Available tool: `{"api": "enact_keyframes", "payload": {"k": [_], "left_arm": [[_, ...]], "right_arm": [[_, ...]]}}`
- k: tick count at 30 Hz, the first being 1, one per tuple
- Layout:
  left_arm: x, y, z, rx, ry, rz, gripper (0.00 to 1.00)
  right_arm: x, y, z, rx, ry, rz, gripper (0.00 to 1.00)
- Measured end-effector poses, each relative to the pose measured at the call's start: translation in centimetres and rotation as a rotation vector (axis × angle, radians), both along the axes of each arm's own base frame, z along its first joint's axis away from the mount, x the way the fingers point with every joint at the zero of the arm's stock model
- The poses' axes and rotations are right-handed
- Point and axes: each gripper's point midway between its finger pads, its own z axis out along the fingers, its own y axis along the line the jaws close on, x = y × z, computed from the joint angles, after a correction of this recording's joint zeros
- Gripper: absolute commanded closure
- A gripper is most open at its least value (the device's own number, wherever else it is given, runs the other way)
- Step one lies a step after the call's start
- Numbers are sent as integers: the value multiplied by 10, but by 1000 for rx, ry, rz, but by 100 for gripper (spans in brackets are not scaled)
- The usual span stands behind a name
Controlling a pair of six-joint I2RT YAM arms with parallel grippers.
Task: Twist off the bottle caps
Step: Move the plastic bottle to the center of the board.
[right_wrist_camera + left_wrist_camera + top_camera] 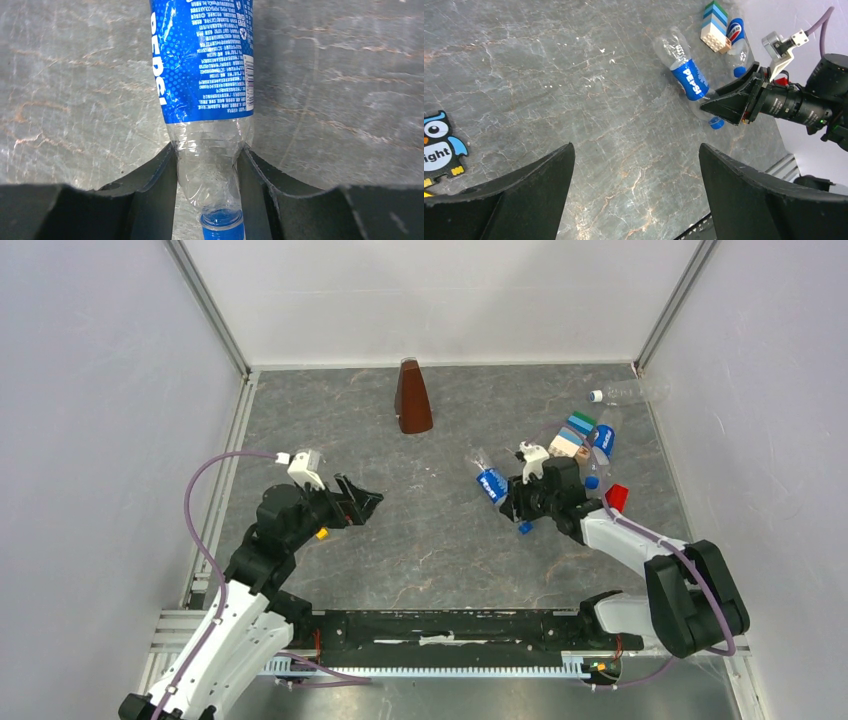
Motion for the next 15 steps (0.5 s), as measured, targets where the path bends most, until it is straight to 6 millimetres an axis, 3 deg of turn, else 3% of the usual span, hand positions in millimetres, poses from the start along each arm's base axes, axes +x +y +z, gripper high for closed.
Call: {"api": "enact_keyframes", "payload": {"k": [10, 15], "left_arm": [[-11, -6, -14, -7, 39, -52, 3], [-10, -12, -33, 15, 119, -78, 3]], "right_arm": [[-19, 37, -2, -34, -76, 290, 52], [-30, 55, -3, -30, -136, 433, 50]]}}
